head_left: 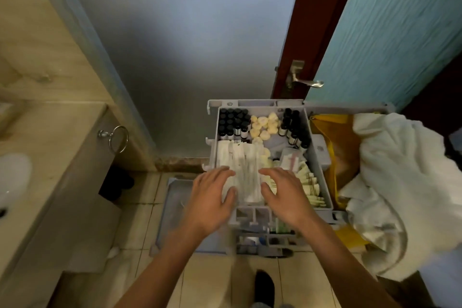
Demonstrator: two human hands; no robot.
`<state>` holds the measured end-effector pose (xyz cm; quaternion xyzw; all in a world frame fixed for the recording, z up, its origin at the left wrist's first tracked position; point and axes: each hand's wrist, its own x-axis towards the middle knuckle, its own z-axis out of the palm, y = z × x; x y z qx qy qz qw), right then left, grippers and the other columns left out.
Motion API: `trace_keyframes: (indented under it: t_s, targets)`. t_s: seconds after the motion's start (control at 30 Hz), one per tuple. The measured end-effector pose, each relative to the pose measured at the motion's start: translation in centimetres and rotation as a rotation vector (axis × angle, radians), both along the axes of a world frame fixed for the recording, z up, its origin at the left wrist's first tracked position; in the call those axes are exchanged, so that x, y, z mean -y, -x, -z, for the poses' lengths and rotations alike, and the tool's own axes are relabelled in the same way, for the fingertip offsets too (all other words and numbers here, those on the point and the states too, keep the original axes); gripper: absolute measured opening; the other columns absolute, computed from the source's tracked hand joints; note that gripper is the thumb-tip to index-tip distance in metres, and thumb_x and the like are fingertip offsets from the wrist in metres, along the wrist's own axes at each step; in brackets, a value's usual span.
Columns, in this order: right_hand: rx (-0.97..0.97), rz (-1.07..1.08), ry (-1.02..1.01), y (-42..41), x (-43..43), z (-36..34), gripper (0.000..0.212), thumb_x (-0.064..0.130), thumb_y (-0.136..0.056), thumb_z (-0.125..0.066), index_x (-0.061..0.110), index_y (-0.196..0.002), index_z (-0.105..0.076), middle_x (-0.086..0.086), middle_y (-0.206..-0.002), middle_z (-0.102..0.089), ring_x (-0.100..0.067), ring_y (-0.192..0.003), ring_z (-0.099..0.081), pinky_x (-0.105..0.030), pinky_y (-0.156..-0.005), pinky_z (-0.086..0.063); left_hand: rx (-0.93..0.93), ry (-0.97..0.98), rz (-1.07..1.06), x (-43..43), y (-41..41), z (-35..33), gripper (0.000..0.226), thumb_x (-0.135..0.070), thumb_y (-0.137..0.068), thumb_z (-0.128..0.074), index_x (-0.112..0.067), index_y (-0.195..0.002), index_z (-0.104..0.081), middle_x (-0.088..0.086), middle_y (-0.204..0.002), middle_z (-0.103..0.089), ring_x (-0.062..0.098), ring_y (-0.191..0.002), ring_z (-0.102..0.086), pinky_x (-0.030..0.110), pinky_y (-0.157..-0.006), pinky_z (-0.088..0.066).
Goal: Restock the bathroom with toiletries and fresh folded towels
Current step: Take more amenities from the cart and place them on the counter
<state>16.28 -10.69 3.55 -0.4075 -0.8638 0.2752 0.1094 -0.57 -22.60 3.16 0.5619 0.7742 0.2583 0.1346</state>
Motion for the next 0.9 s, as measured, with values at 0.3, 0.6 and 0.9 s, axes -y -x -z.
trace_keyframes:
  t_s: [0.3, 0.6, 0.9]
  targets:
    - [0.017, -0.009, 0.025, -5.6, -9.0, 3.8, 0.034, 0.018, -0.095, -0.058, 0.022, -0.129, -0.06, -0.002, -0.127, -0.061, -0.022, -0.119, -0.051, -0.034, -0.097, -0.042, -0.004, 0.094, 0.023, -7.2, -5.7, 2.5, 0.04, -0.035, -0.102, -0.046, -0.029, -0.141, -0.046, -0.009, -0.15, -0.042, 0.008, -0.142, -0.029, 0.025, -0.115, -0.012]
    - [0.081, 0.016, 0.142, -4.8, -14.5, 5.8, 0.04, 0.022, -0.091, -0.059, 0.018, -0.131, -0.057, -0.007, -0.13, -0.059, -0.023, -0.118, -0.051, -0.037, -0.097, -0.045, 0.006, 0.132, 0.053, -12.4, -6.3, 4.4, 0.042, -0.033, -0.101, -0.045, -0.026, -0.142, -0.046, -0.006, -0.15, -0.042, 0.009, -0.141, -0.029, 0.03, -0.117, -0.013]
    - [0.268, 0.036, 0.221, -1.4, -17.4, 6.7, 0.052, 0.026, -0.097, -0.057, 0.018, -0.145, -0.04, -0.005, -0.144, -0.045, -0.025, -0.12, -0.052, -0.035, -0.091, -0.042, -0.021, 0.159, 0.186, -16.4, -3.7, 8.1, 0.043, -0.033, -0.098, -0.047, -0.024, -0.14, -0.049, -0.003, -0.145, -0.048, 0.017, -0.135, -0.04, 0.034, -0.114, -0.022]
